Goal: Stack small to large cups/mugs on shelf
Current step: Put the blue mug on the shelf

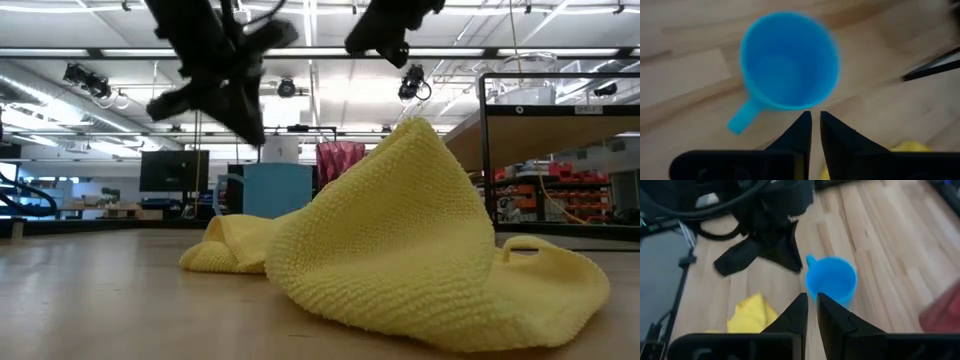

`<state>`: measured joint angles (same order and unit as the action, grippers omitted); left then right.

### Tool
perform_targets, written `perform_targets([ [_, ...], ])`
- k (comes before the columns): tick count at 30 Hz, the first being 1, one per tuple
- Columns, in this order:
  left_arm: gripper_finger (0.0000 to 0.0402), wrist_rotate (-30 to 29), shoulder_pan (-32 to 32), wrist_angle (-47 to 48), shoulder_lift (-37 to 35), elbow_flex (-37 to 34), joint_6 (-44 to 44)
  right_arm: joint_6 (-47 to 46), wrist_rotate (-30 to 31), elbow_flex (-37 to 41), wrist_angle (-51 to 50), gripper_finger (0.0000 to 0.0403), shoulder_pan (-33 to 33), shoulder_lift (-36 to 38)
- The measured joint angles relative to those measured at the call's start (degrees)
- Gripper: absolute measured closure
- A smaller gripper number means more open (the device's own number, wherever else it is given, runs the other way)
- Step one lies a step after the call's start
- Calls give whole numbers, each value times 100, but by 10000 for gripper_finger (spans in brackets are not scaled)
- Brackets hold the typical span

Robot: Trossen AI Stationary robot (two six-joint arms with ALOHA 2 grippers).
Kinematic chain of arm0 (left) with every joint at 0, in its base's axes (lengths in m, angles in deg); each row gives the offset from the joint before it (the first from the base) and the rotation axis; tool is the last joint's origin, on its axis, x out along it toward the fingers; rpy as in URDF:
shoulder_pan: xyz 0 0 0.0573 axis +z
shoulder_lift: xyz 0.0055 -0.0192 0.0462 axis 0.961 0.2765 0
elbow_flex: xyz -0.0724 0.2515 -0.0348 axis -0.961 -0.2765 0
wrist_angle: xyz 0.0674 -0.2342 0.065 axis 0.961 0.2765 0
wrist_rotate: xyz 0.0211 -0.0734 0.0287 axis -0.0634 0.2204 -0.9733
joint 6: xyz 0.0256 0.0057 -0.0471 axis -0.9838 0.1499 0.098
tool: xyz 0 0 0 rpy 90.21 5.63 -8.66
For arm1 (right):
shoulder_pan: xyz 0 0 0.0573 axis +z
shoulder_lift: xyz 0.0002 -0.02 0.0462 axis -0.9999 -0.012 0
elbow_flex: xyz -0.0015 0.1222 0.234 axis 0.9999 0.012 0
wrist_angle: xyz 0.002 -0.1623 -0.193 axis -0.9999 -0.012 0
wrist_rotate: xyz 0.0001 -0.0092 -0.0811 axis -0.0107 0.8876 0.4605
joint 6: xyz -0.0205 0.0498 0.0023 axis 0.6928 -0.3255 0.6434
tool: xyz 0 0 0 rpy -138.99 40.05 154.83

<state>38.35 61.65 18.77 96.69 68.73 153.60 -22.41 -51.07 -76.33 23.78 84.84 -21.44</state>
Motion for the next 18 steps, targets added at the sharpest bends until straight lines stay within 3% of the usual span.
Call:
perform_targets([
  [6, 372, -123, -143, 1913, -351, 573, 285, -108, 5, -2, 447, 355, -2, 2],
  [10, 381, 158, -301, 3167, -351, 767, 893, -669, 31, -4, 465, 355, -106, -29],
  [18, 382, 329, -462, 3248, -279, 471, 1403, -1320, 44, -4, -16, 347, -537, -602],
])
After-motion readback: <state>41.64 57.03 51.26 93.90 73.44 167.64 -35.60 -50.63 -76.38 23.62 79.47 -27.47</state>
